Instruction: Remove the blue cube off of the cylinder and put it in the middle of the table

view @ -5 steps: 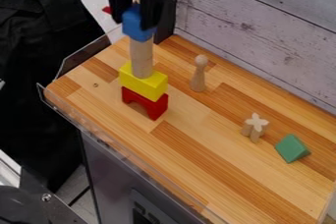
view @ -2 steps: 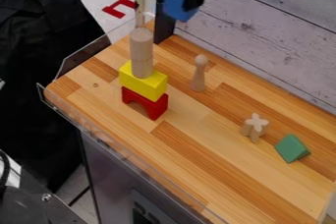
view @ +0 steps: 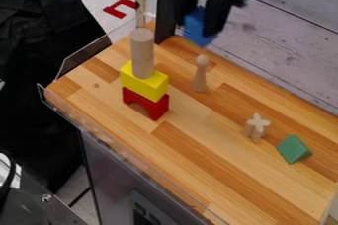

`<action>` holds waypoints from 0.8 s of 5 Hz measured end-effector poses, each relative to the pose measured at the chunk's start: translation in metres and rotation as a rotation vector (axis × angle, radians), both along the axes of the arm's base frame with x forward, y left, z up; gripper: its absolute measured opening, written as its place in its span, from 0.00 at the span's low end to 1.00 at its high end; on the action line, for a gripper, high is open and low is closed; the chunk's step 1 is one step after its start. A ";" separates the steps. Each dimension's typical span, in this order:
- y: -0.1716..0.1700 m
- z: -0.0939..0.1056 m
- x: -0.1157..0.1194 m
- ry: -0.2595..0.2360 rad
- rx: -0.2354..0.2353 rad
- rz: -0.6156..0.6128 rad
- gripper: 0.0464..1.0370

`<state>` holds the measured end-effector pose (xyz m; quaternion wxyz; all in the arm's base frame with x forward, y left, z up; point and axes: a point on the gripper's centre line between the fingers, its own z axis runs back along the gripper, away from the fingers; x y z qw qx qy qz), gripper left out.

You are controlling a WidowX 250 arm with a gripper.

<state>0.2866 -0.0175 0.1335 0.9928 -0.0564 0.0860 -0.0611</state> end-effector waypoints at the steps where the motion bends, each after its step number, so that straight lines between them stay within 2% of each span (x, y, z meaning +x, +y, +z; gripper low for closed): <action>1: -0.013 -0.016 -0.001 0.015 -0.020 -0.030 0.52; 3: -0.027 -0.055 0.002 0.028 -0.040 -0.065 0.52; 4: -0.026 -0.073 0.001 -0.013 -0.037 -0.032 0.52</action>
